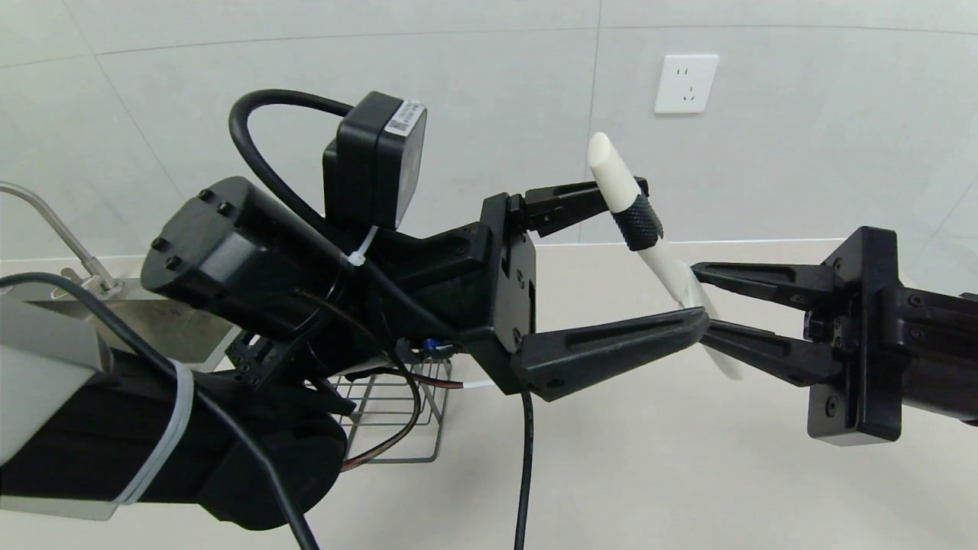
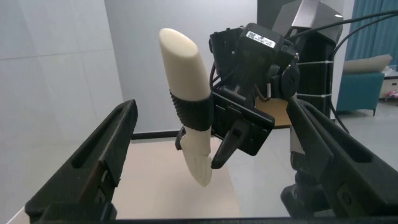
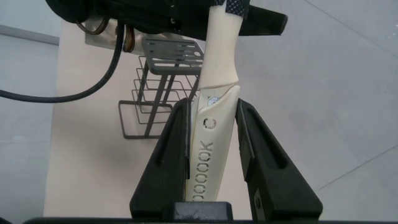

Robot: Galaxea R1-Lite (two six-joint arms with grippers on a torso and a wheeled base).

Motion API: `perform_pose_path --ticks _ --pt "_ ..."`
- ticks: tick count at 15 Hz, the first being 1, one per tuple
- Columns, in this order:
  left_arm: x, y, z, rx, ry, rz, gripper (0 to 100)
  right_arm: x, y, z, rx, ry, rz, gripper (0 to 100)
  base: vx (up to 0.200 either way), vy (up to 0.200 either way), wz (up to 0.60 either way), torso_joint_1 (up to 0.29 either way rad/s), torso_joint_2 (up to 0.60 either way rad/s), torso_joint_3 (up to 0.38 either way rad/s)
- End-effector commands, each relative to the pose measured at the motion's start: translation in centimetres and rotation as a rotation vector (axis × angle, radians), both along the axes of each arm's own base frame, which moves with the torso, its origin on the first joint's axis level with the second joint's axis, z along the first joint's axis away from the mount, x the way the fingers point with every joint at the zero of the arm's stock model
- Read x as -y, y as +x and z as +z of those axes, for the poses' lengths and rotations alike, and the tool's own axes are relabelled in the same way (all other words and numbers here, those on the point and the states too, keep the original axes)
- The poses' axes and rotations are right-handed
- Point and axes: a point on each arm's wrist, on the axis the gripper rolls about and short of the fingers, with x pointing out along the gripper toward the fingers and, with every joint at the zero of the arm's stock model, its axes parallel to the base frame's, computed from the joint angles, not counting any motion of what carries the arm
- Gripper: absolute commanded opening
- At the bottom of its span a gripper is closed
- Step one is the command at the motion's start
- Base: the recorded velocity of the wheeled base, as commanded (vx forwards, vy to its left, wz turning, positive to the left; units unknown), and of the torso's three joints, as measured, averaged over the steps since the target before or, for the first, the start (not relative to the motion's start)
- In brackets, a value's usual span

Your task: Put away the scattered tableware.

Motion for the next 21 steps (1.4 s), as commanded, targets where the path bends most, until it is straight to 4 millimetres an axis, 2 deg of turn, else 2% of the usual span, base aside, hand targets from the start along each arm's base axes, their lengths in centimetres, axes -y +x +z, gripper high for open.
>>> perform_pose_path --ticks 1,10,11,16,17,21 --pt "0.0 0.0 0.04 0.002 -0.002 0.0 100 -0.17 0.17 -0.18 -0.006 -0.004 0.002 0 0.0 0.0 0.0 0.0 0.0 0.0" --pt "-0.05 -0.12 0.15 0.008 -0.004 0.0 100 -0.35 0.22 -0.21 0.0 -0.009 0.017 0 0.0 0.0 0.0 0.0 0.0 0.0" --pt "-0.07 -0.15 0.2 0.009 -0.005 0.0 0 -0.35 0.22 -0.15 0.003 -0.007 0.017 0 0.0 0.0 0.0 0.0 0.0 0.0" --pt "-0.05 -0.12 0.16 0.008 -0.005 0.001 0 -0.39 0.28 -0.08 0.016 -0.003 0.013 0 0.0 0.0 0.0 0.0 0.0 0.0" --pt "-0.05 -0.12 0.16 0.009 -0.005 0.002 0 -0.38 0.27 -0.14 0.013 -0.005 0.016 100 0.0 0.0 0.0 0.0 0.0 0.0" --pt "-0.07 -0.02 0.1 -0.012 -0.027 0.052 0 -0.31 0.22 -0.18 0.032 -0.014 0.01 100 0.0 0.0 0.0 0.0 0.0 0.0"
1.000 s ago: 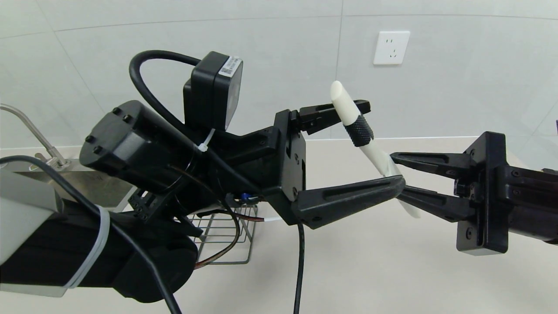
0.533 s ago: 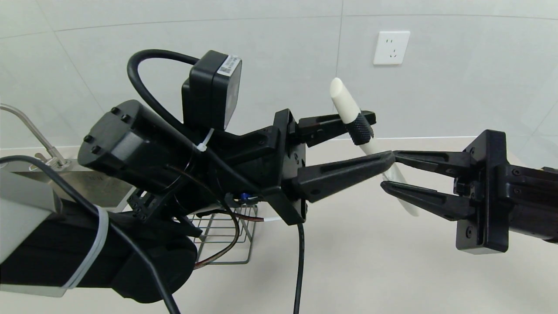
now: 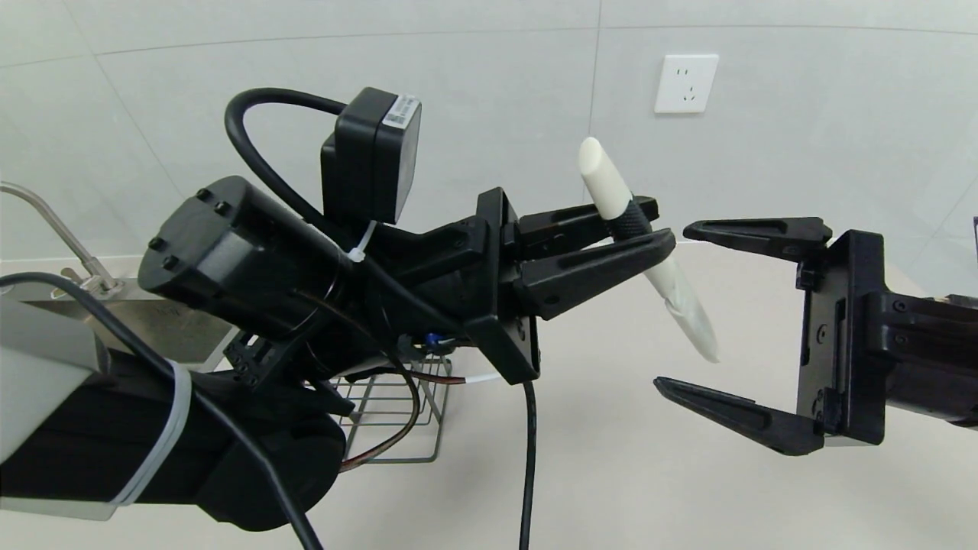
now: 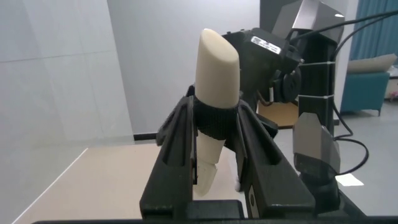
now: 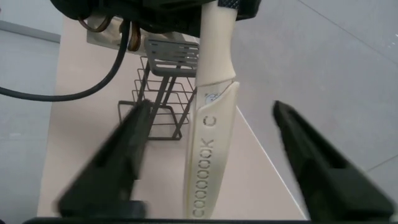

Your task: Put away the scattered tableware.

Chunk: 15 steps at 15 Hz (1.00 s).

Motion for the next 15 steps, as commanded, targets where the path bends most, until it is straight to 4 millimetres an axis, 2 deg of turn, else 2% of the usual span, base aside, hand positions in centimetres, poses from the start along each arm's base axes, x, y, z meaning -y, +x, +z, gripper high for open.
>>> perform_pose_path --ticks 1,5,9,13,14,15 --pt "-0.2 -0.1 -0.2 -0.018 -0.006 0.025 0 0.3 -0.3 0.2 0.009 0.005 -0.003 100 0.0 0.0 0.0 0.0 0.0 0.0" --pt "-1.9 -1.6 -1.8 -0.088 0.045 0.057 0 1.7 -1.9 -1.1 -0.018 -0.008 -0.033 100 0.0 0.0 0.0 0.0 0.0 0.0" --pt "-4.7 -0.8 -2.5 -0.06 0.065 0.168 0 3.8 -3.4 -2.4 -0.044 -0.023 -0.085 100 0.0 0.0 0.0 0.0 0.0 0.0" --pt "-7.0 -2.0 -2.6 -0.056 0.133 0.241 0 6.8 -5.0 -3.3 -0.082 0.007 -0.304 100 0.0 0.0 0.0 0.0 0.0 0.0" --pt "-7.7 -2.1 -2.7 -0.048 0.152 0.273 0 7.8 -5.7 -3.7 -0.093 0.026 -0.382 0 0.0 0.0 0.0 0.0 0.0 0.0" --pt "-8.0 -2.0 -2.7 -0.042 0.162 0.289 0 8.3 -6.2 -4.0 -0.095 0.036 -0.415 0 0.0 0.0 0.0 0.0 0.0 0.0"
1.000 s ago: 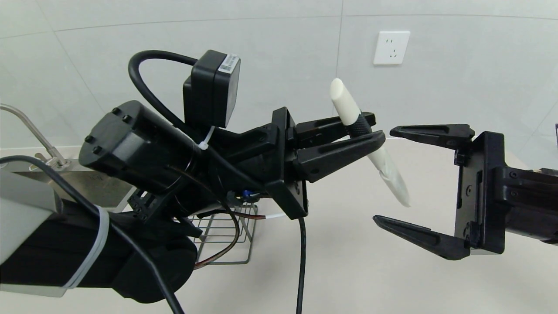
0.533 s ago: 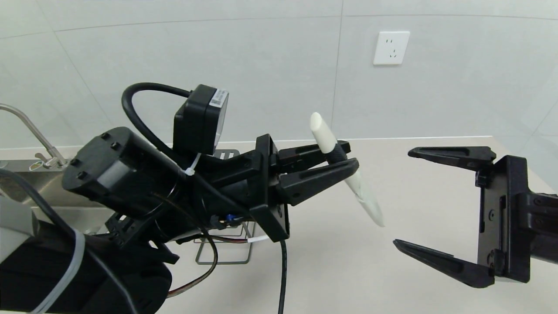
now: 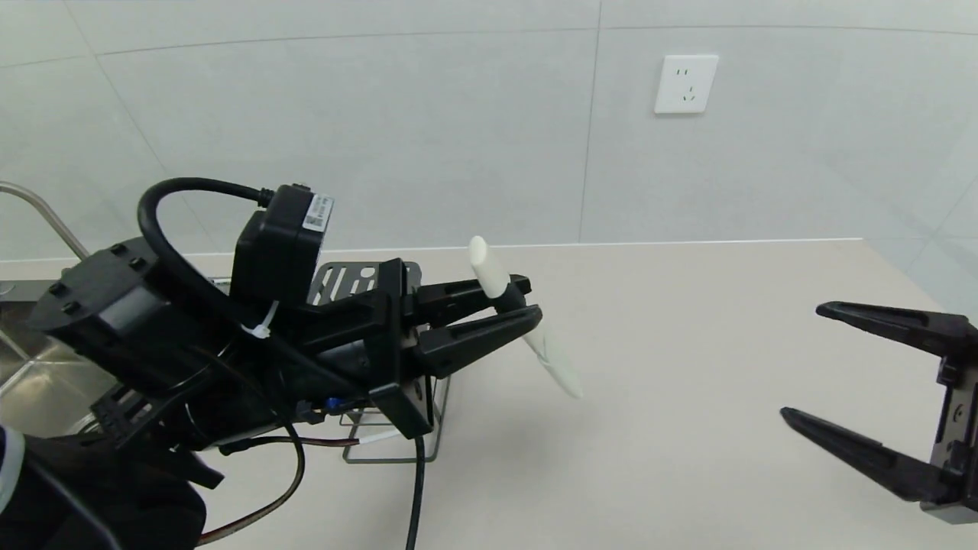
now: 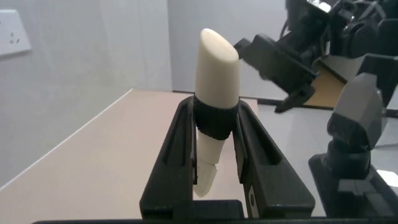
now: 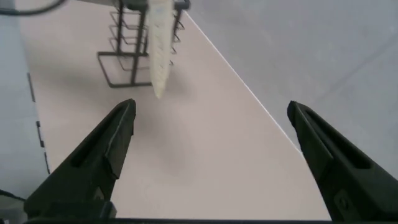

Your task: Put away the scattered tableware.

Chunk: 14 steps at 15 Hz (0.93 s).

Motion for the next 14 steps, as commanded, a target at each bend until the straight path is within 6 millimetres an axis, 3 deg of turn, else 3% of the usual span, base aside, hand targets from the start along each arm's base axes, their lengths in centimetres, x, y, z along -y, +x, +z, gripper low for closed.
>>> perform_pose_path --ticks 1,3,7,10,14 --pt "-1.6 -0.3 0.7 0.037 0.009 0.054 0 2.5 -2.8 -0.6 0.046 0.043 -0.142 0 0.0 0.0 0.0 0.0 0.0 0.0" --pt "-2.1 -0.4 0.9 0.051 0.008 0.077 0 4.1 -5.0 -1.2 0.104 0.072 -0.252 0 0.0 0.0 0.0 0.0 0.0 0.0" --pt "-3.2 -1.6 2.4 0.045 0.006 0.105 0 5.5 -10.5 -5.4 0.201 0.138 -0.364 0 0.0 0.0 0.0 0.0 0.0 0.0" --pt "-4.9 -2.6 3.6 0.051 0.04 0.16 0 5.7 -12.1 -6.4 0.229 0.151 -0.421 0 0.0 0.0 0.0 0.0 0.0 0.0" --pt "-7.2 -4.3 5.8 0.118 0.108 0.248 0 5.8 -13.8 -9.7 0.095 0.176 -0.552 0 0.0 0.0 0.0 0.0 0.0 0.0"
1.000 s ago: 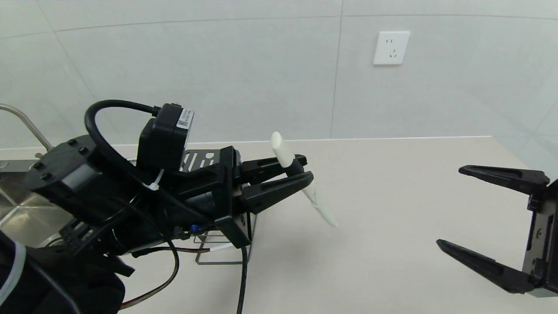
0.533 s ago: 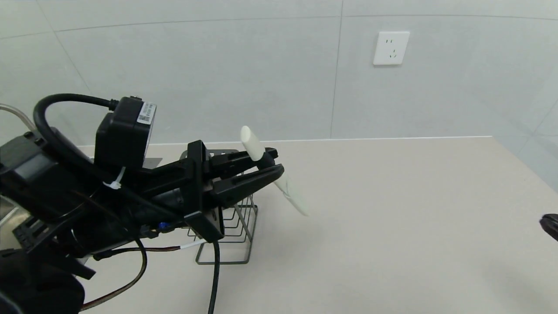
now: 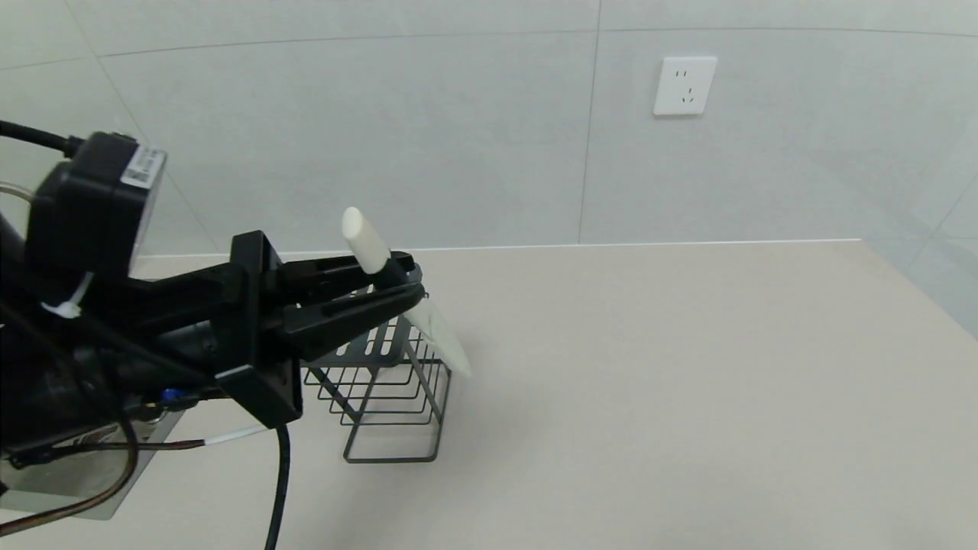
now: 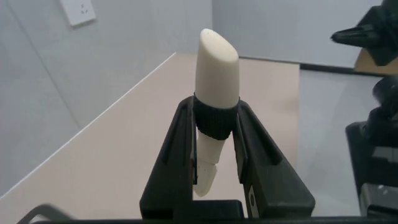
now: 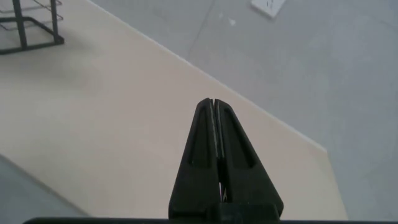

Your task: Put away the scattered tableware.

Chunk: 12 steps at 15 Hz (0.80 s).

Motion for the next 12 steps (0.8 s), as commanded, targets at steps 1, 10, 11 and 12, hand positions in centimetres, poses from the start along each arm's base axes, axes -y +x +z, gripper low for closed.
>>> perform_pose_path --ticks 1,10,11,12 --pt "-1.4 -1.7 2.5 0.089 -0.02 0.037 0 -0.1 -1.5 -1.5 0.032 0.021 -0.094 0 0.0 0.0 0.0 0.0 0.0 0.0" --pt "-3.2 -1.3 6.2 0.2 0.075 0.146 0 0.2 -1.3 -3.7 -0.221 0.19 -0.203 0 0.0 0.0 0.0 0.0 0.0 0.0" --pt "-3.2 -1.2 6.4 0.197 0.077 0.145 0 0.2 -1.3 -3.8 -0.225 0.191 -0.213 0 0.0 0.0 0.0 0.0 0.0 0.0" --pt "-3.2 -1.2 6.2 0.186 0.084 0.143 0 0.2 -1.2 -3.8 -0.228 0.19 -0.237 0 0.0 0.0 0.0 0.0 0.0 0.0"
